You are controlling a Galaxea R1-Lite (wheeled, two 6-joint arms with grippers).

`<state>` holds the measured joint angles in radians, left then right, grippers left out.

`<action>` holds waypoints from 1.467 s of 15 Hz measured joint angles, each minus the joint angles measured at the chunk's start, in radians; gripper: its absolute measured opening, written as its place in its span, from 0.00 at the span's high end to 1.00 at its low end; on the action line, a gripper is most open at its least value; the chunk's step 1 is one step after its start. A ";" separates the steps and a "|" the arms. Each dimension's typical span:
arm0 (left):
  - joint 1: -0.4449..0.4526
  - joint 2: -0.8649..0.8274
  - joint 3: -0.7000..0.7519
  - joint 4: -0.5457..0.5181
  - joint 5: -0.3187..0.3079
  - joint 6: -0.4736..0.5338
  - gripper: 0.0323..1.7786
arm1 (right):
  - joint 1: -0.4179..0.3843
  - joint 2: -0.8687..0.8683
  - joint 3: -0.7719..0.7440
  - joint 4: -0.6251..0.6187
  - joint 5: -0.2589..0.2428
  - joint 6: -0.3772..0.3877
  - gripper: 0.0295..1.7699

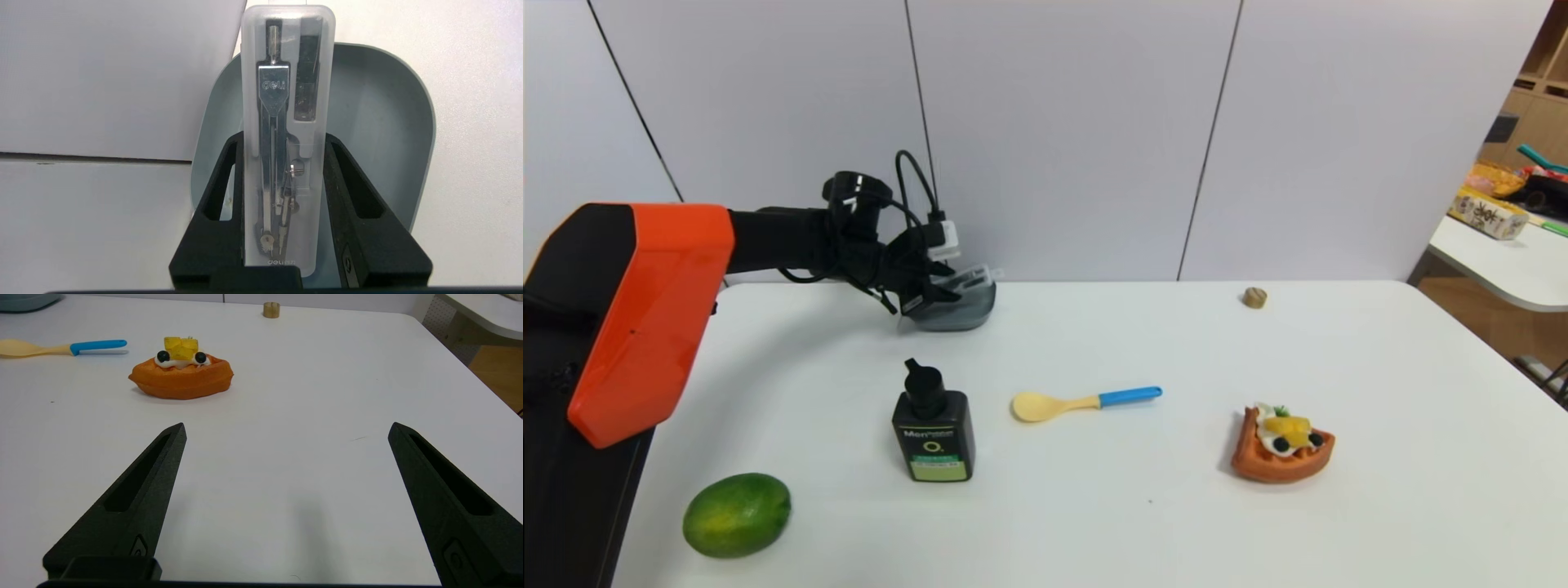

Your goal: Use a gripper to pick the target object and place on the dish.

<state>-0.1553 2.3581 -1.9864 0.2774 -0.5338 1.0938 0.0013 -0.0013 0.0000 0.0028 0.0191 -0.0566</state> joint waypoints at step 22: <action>0.063 -0.666 0.352 0.463 0.198 -0.137 0.09 | 0.000 0.000 0.000 0.000 0.000 0.000 0.03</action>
<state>-0.0923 1.6923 -1.6347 0.7409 -0.3362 0.9564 0.0013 -0.0013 0.0000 0.0032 0.0191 -0.0562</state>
